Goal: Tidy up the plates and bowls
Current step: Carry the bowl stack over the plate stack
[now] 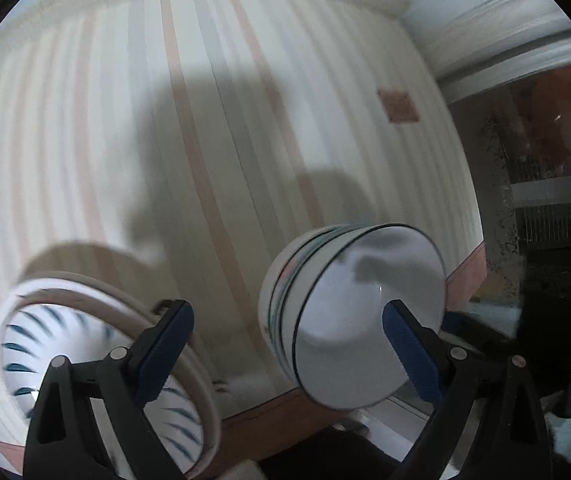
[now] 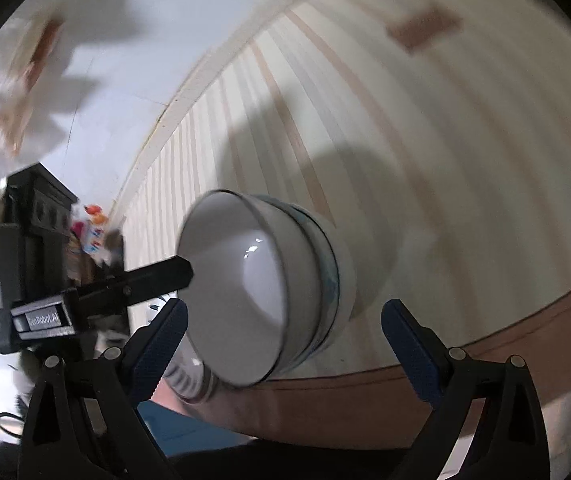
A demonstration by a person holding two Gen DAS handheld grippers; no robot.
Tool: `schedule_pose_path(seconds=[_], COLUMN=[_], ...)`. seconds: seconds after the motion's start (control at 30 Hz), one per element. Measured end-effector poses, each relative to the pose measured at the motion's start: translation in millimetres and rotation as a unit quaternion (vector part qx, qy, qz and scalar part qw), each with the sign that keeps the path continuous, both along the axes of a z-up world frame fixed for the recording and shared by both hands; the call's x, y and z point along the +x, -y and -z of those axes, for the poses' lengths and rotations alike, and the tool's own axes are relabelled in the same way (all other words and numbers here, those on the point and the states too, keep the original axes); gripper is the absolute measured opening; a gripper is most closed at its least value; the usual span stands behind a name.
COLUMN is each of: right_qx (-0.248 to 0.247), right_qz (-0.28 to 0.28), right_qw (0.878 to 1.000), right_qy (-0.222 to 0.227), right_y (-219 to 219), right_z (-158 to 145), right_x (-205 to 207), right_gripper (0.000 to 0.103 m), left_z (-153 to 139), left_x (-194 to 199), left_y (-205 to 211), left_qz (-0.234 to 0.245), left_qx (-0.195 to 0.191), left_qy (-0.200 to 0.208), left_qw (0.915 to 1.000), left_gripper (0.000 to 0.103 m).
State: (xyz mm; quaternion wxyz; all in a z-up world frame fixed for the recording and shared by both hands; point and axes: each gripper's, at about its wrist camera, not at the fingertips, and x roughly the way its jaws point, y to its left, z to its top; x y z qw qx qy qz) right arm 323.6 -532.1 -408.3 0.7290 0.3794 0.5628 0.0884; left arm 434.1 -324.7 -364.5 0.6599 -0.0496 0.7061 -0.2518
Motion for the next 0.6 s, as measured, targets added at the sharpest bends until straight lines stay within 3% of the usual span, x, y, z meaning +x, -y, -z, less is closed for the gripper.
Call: schedule_pose_path(seconds=[0.07, 0.17, 0.27, 0.33, 0.37, 0.53, 0.6], right_qx=[0.042, 0.066, 0.085, 0.074, 0.071, 0.044, 0.038], right_qz=[0.005, -0.002, -0.005, -0.014, -0.019, -0.020, -0.022], right_qw=[0.999, 0.998, 0.996, 0.997, 0.997, 0.998, 0.998], right_qy=[-0.005, -0.009, -0.023, -0.032, -0.036, -0.039, -0.035], right_y=[-0.8, -4.3, -9.3, -16.6, -18.9, -25.4, -26.3], right_z=[20.8, 39.0, 53.9, 60.0, 62.0, 64.3, 64.1], right_x=[2.9, 7.8, 13.4, 20.3, 23.4, 28.2, 30.4], right_gripper=[0.099, 0.097, 0.089, 0.079, 0.077, 0.061, 0.060], left_z=[12.4, 24.7, 36.3, 42.8, 45.5, 45.4, 44.2], left_x=[2.1, 7.1, 7.9, 6.3, 5.7, 2.5, 1.8], left_y=[5.5, 7.3, 10.4, 13.2, 14.3, 14.9, 15.6], left_qz=[0.005, 0.006, 0.014, 0.022, 0.024, 0.026, 0.026], left_qx=[-0.004, -0.016, -0.032, -0.038, -0.041, -0.041, -0.039], left_qy=[-0.026, -0.054, -0.081, -0.092, -0.098, -0.085, -0.077], left_qw=[0.9996, 0.9984, 0.9961, 0.9947, 0.9940, 0.9952, 0.9959], left_gripper=[0.093, 0.088, 0.077, 0.063, 0.061, 0.060, 0.060])
